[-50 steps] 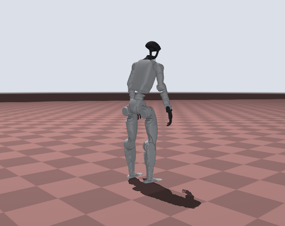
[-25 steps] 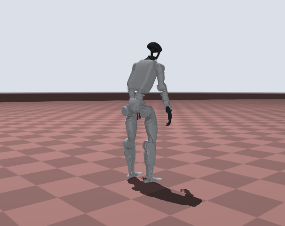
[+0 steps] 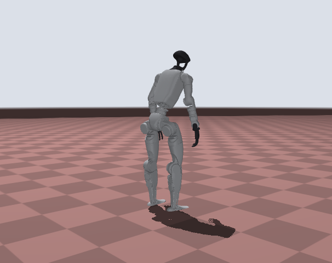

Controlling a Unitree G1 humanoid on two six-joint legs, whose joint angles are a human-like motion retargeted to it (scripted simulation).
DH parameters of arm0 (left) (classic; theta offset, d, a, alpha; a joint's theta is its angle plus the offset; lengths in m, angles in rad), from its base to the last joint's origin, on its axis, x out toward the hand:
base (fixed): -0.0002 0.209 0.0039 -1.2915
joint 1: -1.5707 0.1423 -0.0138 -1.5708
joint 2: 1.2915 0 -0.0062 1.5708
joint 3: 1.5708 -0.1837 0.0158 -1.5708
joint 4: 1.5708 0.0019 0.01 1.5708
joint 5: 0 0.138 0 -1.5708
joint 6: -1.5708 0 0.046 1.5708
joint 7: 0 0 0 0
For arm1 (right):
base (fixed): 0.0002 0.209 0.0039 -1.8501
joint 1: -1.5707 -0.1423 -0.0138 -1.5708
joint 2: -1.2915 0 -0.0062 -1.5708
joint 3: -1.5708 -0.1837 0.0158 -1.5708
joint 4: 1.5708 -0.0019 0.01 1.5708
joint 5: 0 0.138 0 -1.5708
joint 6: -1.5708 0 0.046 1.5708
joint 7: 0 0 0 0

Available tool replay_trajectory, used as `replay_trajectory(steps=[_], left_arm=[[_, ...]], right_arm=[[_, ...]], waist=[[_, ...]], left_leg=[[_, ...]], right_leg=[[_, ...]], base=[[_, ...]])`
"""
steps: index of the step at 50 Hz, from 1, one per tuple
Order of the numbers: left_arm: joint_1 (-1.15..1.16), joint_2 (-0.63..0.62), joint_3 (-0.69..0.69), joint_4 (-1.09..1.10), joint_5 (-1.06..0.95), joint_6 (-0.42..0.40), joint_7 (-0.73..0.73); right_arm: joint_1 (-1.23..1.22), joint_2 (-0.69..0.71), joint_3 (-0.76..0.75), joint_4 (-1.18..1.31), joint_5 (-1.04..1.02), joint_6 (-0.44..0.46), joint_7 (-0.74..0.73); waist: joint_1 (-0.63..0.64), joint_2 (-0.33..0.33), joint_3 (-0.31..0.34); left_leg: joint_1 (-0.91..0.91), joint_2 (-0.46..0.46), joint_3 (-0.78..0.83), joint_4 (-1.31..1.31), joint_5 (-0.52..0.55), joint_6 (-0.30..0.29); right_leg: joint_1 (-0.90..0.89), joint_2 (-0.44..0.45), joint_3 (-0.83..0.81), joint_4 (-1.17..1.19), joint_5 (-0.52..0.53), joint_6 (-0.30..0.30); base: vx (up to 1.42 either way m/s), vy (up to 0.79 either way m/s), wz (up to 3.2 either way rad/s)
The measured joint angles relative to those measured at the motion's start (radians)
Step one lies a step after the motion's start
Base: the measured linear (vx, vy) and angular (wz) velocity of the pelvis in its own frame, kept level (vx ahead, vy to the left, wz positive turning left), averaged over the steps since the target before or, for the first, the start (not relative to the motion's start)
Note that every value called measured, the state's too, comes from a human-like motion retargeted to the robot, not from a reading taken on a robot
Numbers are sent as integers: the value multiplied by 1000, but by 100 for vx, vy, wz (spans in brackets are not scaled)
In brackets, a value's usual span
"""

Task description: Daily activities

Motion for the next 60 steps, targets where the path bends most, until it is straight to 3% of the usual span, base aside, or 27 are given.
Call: replay_trajectory(steps=[60], left_arm=[[-10, -68, -115, 111, -46, -41, -83]], right_arm=[[127, 6, -2, 79, 23, -23, -8]], waist=[[-4, 22, -52]], left_leg=[[211, -14, -72, 42, -91, -20]], right_leg=[[261, -13, -37, 19, -76, -36]], base=[[0, 0, 0]])
